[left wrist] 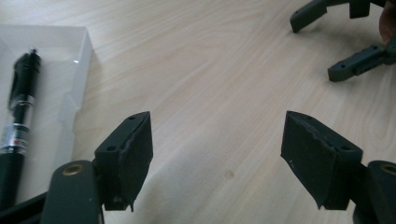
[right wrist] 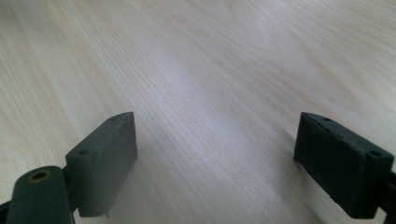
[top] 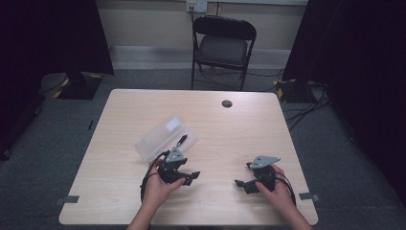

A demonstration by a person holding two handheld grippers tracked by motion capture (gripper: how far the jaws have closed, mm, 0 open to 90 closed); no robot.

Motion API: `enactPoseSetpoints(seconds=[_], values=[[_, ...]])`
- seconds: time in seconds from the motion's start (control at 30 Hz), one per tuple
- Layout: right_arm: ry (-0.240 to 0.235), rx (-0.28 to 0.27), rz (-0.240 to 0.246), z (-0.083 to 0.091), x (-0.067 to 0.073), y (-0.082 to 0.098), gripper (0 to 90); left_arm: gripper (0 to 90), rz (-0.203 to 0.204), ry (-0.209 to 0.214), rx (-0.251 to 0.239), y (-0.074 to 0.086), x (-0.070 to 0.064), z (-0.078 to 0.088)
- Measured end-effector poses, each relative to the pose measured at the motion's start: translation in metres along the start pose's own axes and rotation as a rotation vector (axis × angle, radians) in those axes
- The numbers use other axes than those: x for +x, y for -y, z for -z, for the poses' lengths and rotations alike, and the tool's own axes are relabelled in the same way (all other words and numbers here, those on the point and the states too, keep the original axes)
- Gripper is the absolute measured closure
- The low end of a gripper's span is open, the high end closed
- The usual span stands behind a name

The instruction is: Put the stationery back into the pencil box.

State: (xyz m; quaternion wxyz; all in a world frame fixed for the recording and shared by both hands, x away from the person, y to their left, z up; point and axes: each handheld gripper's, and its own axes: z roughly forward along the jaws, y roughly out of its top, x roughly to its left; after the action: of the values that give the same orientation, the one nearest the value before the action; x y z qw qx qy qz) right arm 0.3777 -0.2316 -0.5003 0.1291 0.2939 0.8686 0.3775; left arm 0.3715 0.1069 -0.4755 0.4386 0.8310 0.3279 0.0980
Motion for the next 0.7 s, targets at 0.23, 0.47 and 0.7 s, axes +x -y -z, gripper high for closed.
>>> enactPoseSetpoints(seconds=[0.23,0.47,0.7], values=[[0.000,0.000,0.000,0.000,0.000,0.000,12.5,24.1,-0.018,0.021,0.018,0.004,-0.010,-0.006],[0.000,0.000,0.000,0.000,0.000,0.000,12.5,24.1,-0.044,0.039,0.046,0.011,-0.018,-0.011],[0.001,0.000,0.000,0.000,0.000,0.000,12.5,24.1,-0.072,0.046,0.065,0.018,-0.022,-0.012]])
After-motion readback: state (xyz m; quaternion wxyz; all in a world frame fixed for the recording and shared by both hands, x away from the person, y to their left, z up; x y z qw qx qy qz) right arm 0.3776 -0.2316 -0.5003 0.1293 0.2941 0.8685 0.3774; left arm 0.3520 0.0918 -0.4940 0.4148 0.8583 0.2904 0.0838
